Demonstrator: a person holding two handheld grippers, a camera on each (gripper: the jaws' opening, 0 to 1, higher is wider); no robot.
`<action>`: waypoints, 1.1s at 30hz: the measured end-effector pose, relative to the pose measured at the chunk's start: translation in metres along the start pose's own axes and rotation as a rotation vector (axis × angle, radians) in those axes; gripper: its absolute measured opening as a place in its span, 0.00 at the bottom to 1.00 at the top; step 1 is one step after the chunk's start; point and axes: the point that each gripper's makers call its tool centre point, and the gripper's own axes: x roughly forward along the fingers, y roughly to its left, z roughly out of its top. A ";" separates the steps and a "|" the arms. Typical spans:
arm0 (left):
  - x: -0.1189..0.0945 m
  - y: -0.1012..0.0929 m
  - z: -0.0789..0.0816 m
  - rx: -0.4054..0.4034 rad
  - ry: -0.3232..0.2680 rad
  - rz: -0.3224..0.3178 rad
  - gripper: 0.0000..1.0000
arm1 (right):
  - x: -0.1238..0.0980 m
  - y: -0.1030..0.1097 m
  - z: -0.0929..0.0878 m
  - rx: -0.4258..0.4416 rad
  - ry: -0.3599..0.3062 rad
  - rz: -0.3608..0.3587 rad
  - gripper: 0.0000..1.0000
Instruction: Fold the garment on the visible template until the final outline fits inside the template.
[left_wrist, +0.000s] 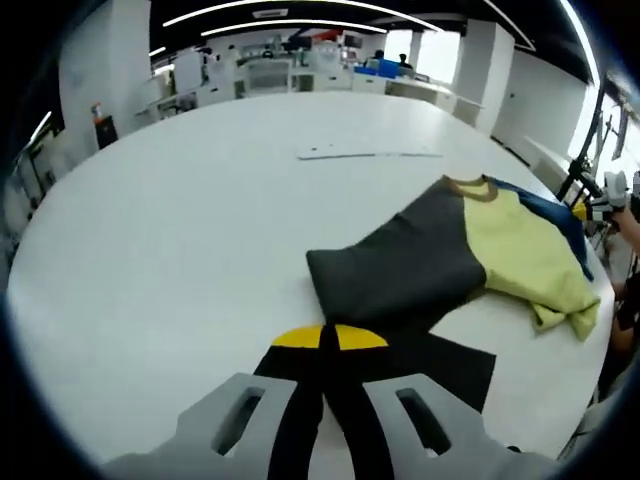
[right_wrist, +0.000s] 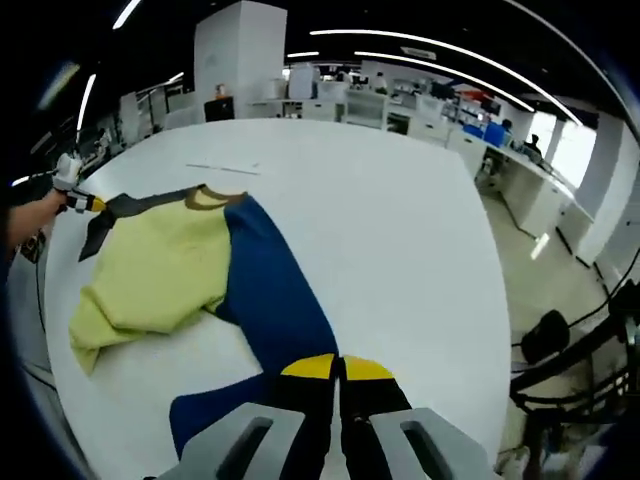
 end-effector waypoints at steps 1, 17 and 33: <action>0.000 0.001 0.000 0.000 0.001 0.002 0.00 | 0.001 0.000 0.000 -0.009 0.004 -0.001 0.00; -0.007 0.020 -0.008 -0.006 0.025 0.031 0.00 | 0.007 -0.017 0.019 -0.088 0.040 -0.043 0.00; -0.010 0.018 -0.007 -0.003 0.022 0.018 0.00 | 0.000 -0.031 0.054 -0.180 -0.023 -0.119 0.00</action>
